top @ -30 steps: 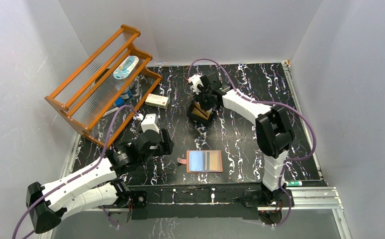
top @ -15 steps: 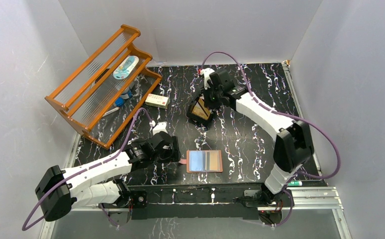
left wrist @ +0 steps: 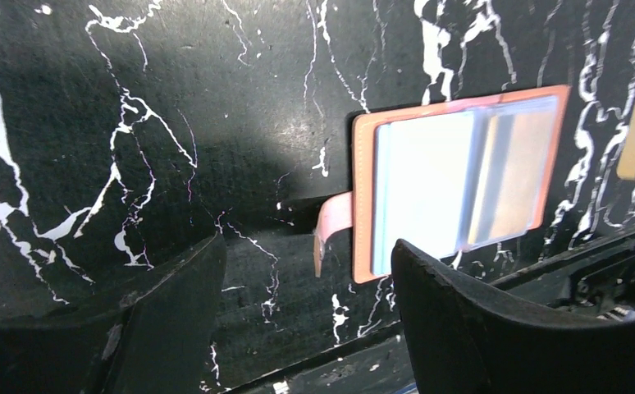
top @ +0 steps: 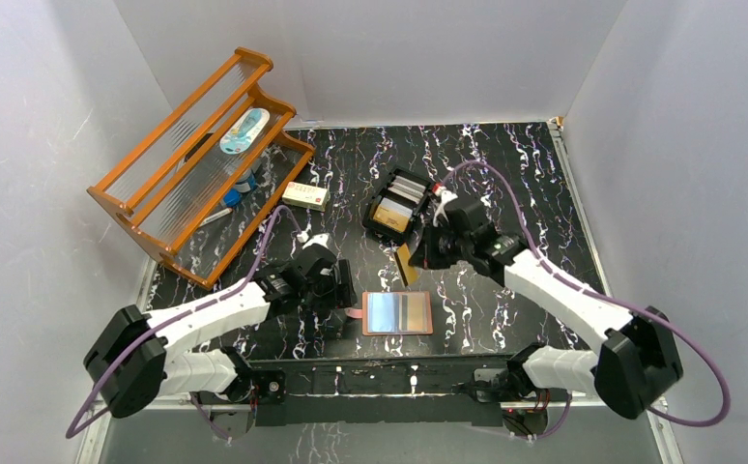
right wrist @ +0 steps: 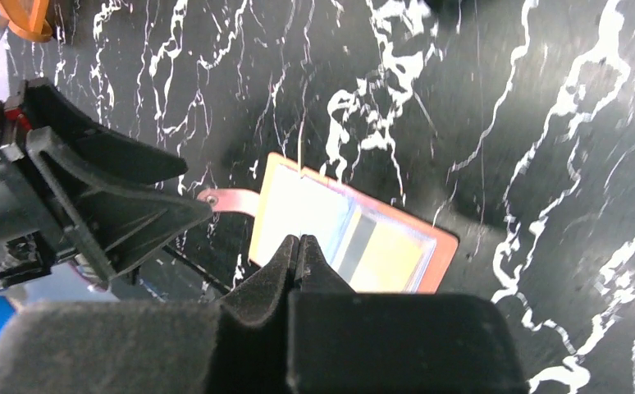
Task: Put the credit cards into the card holder
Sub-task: Pick up the credit card from the storage box, then insert the credit card into the card holder.
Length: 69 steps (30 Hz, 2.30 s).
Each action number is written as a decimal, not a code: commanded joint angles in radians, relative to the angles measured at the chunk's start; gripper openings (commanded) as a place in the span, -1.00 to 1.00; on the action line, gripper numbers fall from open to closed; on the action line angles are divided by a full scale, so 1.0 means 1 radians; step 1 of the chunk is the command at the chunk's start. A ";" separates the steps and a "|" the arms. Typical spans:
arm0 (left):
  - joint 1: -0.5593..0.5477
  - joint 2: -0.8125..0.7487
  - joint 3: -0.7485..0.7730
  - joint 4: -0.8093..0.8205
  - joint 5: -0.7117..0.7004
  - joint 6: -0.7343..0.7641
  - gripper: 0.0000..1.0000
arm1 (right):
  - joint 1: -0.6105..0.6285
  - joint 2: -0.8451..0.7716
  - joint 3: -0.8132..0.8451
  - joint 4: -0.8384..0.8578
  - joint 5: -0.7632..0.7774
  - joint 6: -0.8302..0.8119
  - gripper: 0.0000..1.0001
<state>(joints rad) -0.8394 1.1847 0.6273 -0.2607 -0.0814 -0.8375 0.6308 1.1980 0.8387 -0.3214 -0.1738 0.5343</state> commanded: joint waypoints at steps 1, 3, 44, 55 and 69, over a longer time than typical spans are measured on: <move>0.005 0.069 0.023 0.011 0.039 0.041 0.41 | 0.002 -0.096 -0.127 0.146 -0.028 0.225 -1.00; 0.006 0.109 0.032 0.008 0.042 0.048 0.34 | 0.002 -0.122 -0.179 0.167 -0.038 0.286 -1.00; 0.003 0.206 -0.044 0.077 0.103 0.010 -1.00 | 0.014 -0.067 -0.619 0.649 -0.151 0.434 -1.00; 0.003 0.093 0.044 -0.045 0.071 -0.004 -0.58 | 0.014 -0.195 -0.615 0.539 -0.101 0.437 -1.00; -0.011 0.056 0.119 0.003 0.162 -0.037 -0.18 | 0.015 -0.129 -0.635 0.616 -0.119 0.417 -1.00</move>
<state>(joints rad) -0.8417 1.2594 0.7216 -0.2905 0.0200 -0.8673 0.6418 1.0531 0.2146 0.2443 -0.2882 0.9646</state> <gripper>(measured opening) 0.403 0.012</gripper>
